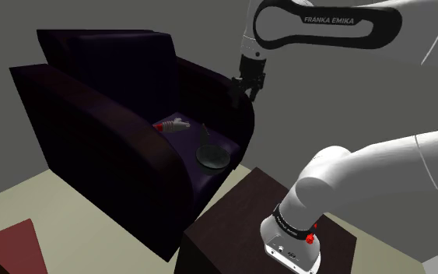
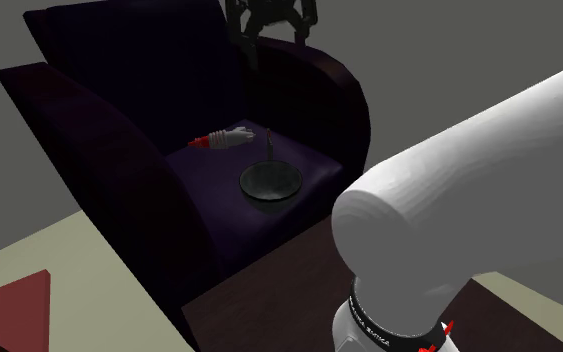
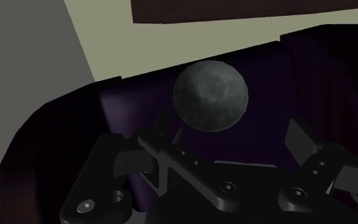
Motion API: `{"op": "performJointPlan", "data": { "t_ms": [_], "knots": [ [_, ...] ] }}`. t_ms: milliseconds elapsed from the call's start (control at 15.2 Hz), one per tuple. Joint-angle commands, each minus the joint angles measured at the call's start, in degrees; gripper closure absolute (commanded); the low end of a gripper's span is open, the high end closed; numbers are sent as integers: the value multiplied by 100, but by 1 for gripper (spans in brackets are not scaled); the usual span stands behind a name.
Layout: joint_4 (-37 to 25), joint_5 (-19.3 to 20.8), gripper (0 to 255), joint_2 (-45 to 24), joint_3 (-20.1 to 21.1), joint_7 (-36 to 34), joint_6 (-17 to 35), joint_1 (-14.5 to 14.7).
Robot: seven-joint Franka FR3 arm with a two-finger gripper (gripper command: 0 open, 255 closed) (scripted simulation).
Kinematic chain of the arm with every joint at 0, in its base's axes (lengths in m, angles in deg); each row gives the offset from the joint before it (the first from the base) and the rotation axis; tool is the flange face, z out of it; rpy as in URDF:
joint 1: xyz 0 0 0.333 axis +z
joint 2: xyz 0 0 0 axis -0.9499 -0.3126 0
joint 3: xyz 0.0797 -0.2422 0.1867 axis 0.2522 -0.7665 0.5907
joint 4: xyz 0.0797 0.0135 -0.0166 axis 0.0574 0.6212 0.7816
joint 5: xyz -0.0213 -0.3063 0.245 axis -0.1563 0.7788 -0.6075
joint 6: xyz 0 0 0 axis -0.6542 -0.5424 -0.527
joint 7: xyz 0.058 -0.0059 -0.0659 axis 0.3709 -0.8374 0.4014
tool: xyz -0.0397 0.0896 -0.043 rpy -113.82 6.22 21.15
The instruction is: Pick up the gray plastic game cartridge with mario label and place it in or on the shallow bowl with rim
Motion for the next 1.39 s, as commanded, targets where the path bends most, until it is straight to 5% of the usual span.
{"op": "performJointPlan", "data": {
  "t_ms": [0,660,1320],
  "knots": [
    [57,-1,0,-313,-62,-89,391,-64],
    [75,-92,0,-2150,-366,-464,2278,-318],
    [-663,-538,0,-4324,-626,-568,3734,-513]
  ]
}}
